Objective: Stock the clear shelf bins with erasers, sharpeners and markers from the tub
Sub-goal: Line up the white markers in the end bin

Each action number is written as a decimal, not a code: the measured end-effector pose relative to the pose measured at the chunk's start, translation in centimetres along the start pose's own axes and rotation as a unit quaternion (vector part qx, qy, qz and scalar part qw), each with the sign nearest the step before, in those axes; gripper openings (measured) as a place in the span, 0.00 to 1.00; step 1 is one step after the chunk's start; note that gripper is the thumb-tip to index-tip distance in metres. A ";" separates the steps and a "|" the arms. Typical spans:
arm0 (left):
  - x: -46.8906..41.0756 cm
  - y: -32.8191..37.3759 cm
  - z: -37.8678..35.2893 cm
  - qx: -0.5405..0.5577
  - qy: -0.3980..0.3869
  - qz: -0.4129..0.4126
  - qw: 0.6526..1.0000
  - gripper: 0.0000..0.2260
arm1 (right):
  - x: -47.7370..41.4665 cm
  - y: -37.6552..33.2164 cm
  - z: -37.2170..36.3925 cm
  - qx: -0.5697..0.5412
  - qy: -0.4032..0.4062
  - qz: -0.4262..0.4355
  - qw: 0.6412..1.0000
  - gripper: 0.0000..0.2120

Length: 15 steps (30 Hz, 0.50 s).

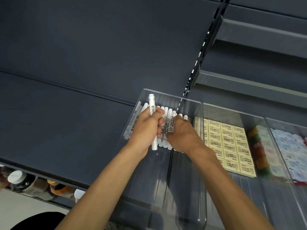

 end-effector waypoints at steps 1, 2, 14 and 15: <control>0.0 0.0 -0.1 0.001 -0.002 0.002 1.000 0.04 | 0.0 0.1 0.0 -0.003 -0.002 -0.003 1.000 0.18; -0.1 0.0 -0.1 0.001 -0.004 0.002 1.000 0.04 | 0.0 0.1 -0.1 -0.006 -0.003 -0.005 1.000 0.18; 0.0 0.3 0.1 0.003 -0.004 -0.010 1.000 0.05 | 0.8 0.0 1.7 -0.211 0.072 0.069 0.972 0.15; 0.0 0.3 0.1 0.003 -0.002 -0.011 1.000 0.05 | 1.0 0.1 1.9 -0.235 0.076 0.070 0.967 0.15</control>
Point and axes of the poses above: each hand's wrist, its own x-axis away from the middle knuckle, its own z-axis out of the back of the hand, y = z × x, the point moved 6 cm from there along -x, towards the middle knuckle, and after that the axes turned 11 degrees about -x, right-handed, at the moved point
